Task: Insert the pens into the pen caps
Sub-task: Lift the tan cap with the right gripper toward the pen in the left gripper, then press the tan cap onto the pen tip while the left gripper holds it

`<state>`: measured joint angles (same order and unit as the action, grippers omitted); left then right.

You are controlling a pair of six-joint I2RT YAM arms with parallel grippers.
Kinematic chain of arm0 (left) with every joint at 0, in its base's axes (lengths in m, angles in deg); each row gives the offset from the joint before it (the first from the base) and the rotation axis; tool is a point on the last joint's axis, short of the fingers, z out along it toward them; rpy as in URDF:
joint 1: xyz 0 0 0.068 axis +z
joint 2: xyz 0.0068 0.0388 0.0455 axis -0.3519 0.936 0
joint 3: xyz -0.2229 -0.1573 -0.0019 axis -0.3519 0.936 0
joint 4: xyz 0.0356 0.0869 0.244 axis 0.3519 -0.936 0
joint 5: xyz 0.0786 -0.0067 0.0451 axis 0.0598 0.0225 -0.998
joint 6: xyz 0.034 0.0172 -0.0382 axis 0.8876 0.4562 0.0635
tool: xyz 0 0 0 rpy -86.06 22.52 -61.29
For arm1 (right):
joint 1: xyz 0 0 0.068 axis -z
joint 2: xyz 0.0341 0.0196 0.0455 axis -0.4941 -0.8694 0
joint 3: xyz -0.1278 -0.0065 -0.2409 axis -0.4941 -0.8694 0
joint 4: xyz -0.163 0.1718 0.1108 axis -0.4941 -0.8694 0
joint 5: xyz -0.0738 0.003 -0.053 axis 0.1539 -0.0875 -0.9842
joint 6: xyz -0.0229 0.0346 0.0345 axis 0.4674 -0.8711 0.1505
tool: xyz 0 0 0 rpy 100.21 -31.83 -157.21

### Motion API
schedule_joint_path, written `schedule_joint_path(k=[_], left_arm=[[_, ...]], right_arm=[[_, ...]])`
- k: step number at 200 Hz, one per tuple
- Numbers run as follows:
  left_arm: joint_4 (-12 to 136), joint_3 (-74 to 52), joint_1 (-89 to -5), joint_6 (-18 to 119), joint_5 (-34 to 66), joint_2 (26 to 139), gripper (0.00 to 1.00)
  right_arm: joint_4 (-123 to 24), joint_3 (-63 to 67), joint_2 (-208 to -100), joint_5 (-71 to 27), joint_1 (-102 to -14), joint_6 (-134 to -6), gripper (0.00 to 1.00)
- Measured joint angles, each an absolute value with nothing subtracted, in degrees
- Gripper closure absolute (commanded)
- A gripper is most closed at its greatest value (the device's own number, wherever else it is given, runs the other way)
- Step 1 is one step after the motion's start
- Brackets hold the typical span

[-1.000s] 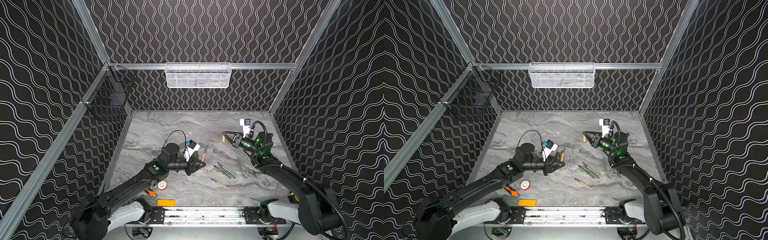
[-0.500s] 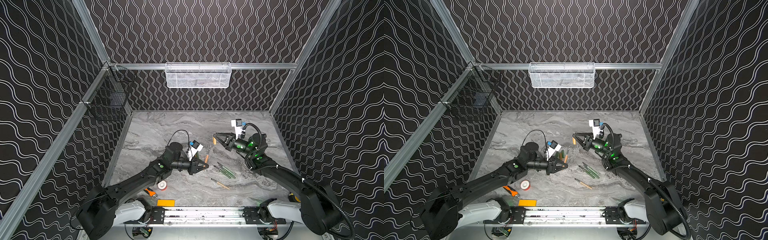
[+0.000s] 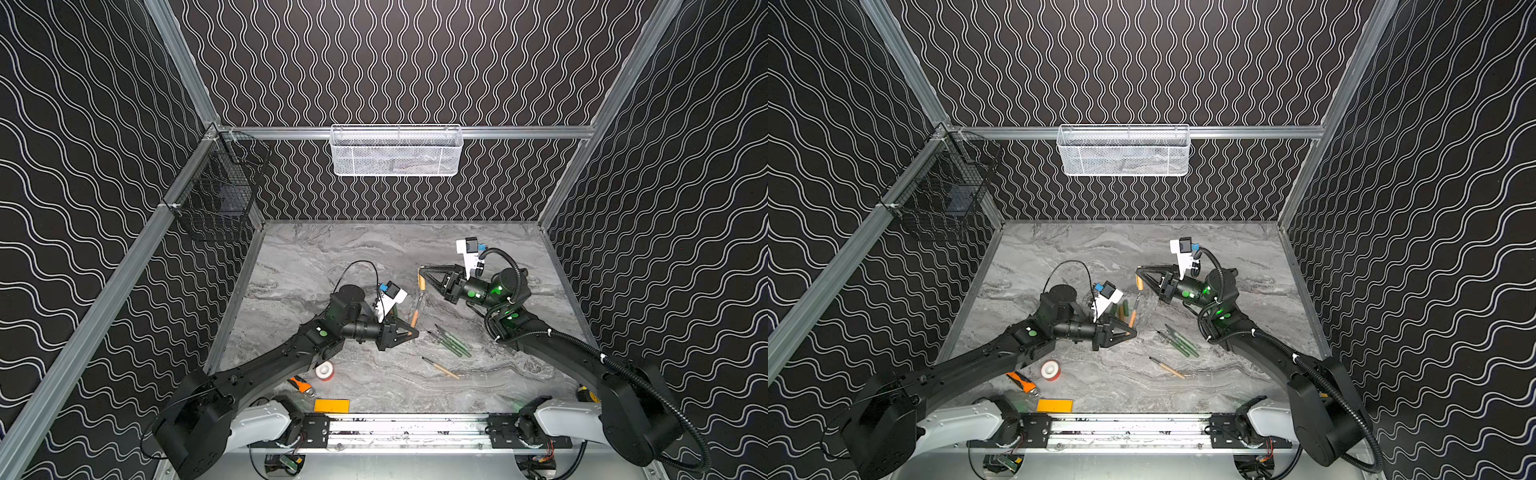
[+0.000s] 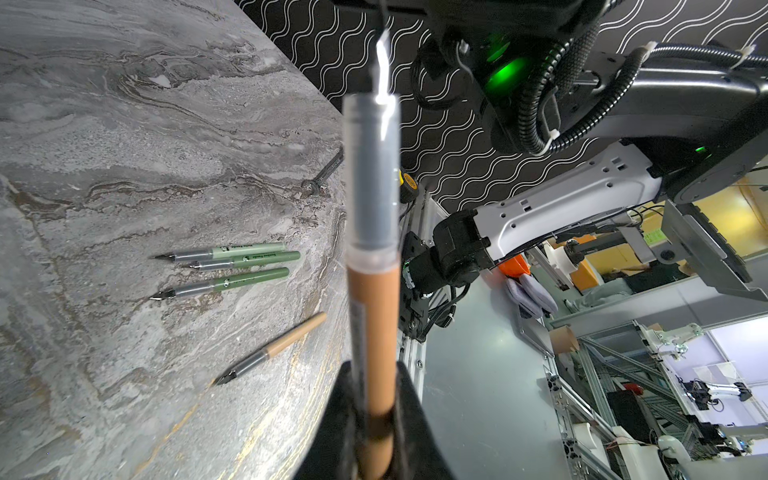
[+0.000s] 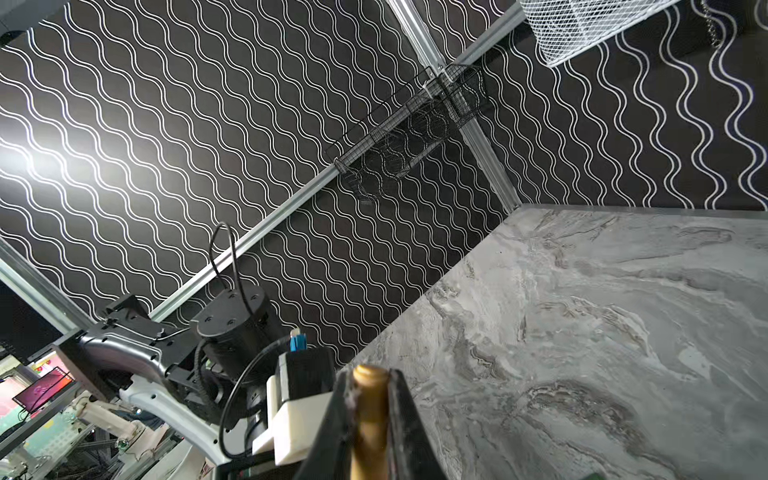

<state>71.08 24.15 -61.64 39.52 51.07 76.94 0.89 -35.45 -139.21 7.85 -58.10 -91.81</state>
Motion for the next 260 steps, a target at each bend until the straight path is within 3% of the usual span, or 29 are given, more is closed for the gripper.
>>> schedule_joint_path(k=[260], left_arm=[[72.9,26.4,-61.7,39.5,49.6,70.7,1.00]], right_arm=[[0.7,-35.6,-136.8,5.6,-63.5,-92.4,0.86]])
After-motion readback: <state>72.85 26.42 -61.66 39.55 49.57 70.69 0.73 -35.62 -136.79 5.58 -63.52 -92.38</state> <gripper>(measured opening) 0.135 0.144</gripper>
